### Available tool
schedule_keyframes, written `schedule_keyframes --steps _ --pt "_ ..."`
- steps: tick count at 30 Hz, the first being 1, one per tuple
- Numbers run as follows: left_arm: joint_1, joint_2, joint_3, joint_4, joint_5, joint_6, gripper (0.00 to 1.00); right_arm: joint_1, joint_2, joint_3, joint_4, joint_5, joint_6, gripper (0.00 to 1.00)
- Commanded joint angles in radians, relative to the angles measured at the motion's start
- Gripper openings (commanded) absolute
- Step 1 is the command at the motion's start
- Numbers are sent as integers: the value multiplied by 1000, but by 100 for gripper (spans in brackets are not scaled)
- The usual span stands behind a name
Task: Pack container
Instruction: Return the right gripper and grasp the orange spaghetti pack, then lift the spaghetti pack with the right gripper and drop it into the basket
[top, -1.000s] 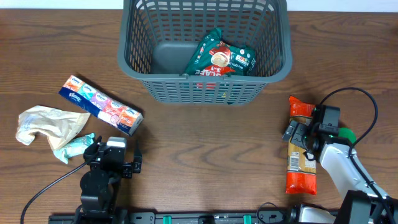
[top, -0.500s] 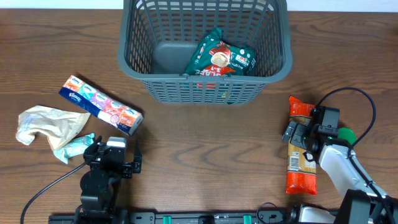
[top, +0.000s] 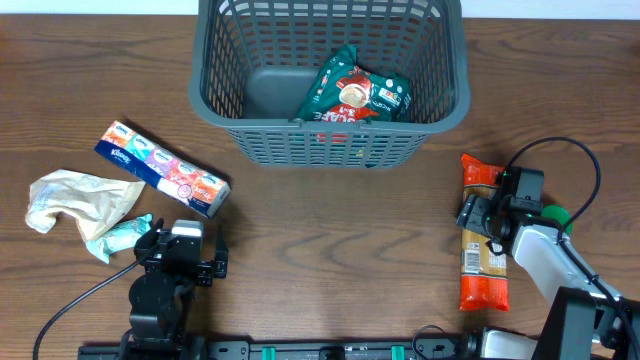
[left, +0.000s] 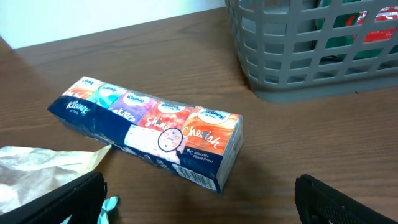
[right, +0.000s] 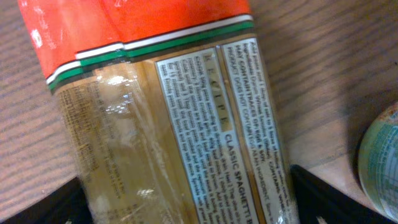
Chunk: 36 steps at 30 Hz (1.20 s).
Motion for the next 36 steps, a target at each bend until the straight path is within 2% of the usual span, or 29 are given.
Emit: schedule_keyframes --steps 1,3,5,10,12,13,18,23,26,31,36 --pt "-3 -6 -18 -3 -4 -6 98 7 53 -33 -22 29 -10 68" --pt "-3 -6 -18 -3 -4 -6 98 7 53 -33 -20 26 -10 63" --pt "-3 -6 -18 -3 -4 -6 99 7 53 -33 -13 10 -10 53" --pt "-3 -6 -18 -3 -4 -6 99 7 53 -33 21 -45 -9 21" --pt "-3 -6 -18 -3 -4 -6 98 7 52 -32 33 -53 3 4" --pt "-3 -6 -18 -3 -4 -6 98 7 51 -32 40 -54 10 1" --pt "-3 -6 -18 -3 -4 -6 99 7 49 12 48 -80 13 1" --pt "-3 -6 -18 -3 -4 -6 99 7 9 158 -9 -98 7 1" --pt "-3 -6 -18 -3 -4 -6 99 7 -14 304 -88 -93 -10 1" --pt "-3 -6 -18 -3 -4 -6 98 10 -16 614 -266 -93 -163 1" --pt "-3 -6 -18 -3 -4 -6 98 24 -16 898 -327 -100 -262 1"
